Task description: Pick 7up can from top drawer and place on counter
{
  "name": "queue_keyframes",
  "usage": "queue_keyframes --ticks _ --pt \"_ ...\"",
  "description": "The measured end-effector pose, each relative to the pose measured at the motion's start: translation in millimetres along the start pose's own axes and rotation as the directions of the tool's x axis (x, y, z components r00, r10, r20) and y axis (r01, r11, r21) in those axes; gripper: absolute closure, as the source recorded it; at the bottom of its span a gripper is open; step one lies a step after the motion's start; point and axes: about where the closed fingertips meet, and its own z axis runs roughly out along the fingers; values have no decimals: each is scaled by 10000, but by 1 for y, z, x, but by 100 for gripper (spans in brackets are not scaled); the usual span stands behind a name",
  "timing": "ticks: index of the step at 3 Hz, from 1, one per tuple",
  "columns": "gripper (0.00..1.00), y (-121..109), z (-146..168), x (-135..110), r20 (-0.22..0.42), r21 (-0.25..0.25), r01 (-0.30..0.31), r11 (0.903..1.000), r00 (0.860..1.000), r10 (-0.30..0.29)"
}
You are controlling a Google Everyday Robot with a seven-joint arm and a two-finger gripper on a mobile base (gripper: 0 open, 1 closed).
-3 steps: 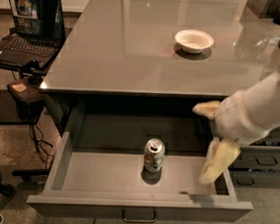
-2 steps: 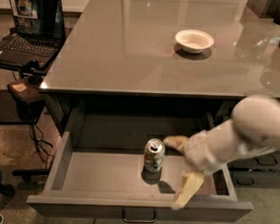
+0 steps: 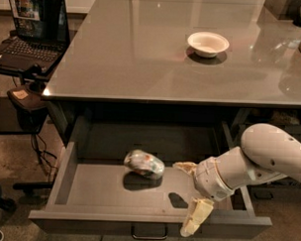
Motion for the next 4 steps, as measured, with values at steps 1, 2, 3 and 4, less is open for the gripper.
queue_keyframes --ticks 1,2,3,4 --pt "0 -10 -11 -1 906 835 -170 9964 9958 94" --pt "0 -13 -61 -12 1946 2078 -311 9777 9808 -101" --pt "0 -11 -118 -29 2973 3180 -642 9459 9542 -351" --pt "0 -11 -129 -32 3230 3390 -827 9371 9458 -334"
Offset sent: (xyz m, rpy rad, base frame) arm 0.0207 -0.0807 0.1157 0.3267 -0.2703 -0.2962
